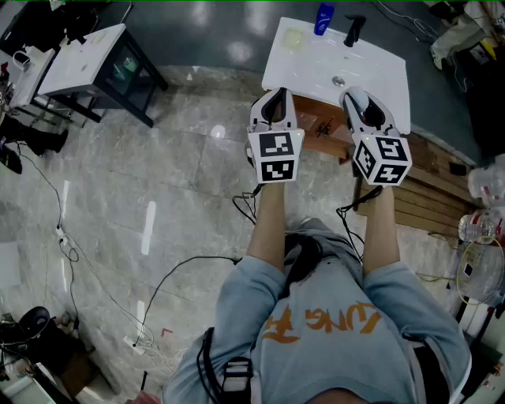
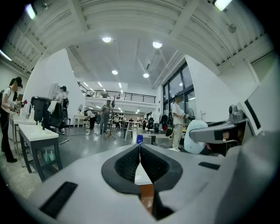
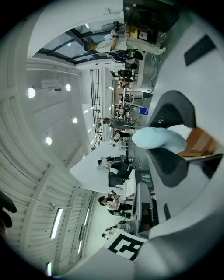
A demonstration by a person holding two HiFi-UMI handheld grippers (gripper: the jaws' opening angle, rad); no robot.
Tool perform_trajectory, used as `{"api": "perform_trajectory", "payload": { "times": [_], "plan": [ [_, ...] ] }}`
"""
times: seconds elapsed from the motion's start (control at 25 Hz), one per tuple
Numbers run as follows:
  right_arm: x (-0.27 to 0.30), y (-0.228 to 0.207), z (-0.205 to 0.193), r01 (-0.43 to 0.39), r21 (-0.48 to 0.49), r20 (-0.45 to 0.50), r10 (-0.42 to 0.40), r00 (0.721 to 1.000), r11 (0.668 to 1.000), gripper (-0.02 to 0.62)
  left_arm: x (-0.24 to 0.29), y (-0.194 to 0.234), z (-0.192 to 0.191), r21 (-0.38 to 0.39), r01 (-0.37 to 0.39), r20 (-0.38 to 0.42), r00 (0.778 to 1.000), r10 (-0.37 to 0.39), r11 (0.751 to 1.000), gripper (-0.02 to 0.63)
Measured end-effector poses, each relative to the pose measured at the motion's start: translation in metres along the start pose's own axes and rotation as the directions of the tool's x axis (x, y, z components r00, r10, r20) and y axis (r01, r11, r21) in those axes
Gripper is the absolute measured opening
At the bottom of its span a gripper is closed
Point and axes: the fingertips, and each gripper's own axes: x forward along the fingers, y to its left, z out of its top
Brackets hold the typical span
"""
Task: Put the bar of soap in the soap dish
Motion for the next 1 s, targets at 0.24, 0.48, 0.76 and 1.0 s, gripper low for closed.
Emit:
{"api": "perform_trajectory", "payload": {
  "times": [0.24, 0.48, 0.76, 1.0],
  "plan": [
    [-0.004, 0.001, 0.003, -0.01, 0.035, 0.018, 0.009, 1.0, 0.999, 0.146, -0.004, -0.002, 0.003, -0.016, 0.009, 0.011, 1.0, -0.009, 1.0, 0.025],
    [-0.006, 0.006, 0.012, -0.03, 0.038, 0.038, 0.029, 0.999, 0.999, 0.146, -0.008, 0.003, 0.011, -0.02, 0.006, 0.031, 1.0, -0.005, 1.0, 0.025],
    [-0.007, 0.012, 0.02, -0.061, 0.055, 0.055, 0.058, 0.997, 0.997, 0.146, -0.01, 0.015, 0.006, -0.042, -0.012, 0.018, 1.0, 0.013, 0.999, 0.025],
    [-0.006, 0.017, 0.028, -0.074, 0.051, 0.065, 0.07, 0.995, 0.996, 0.146, -0.017, 0.027, 0.013, -0.056, -0.028, 0.039, 0.999, 0.03, 0.998, 0.025]
  ]
}}
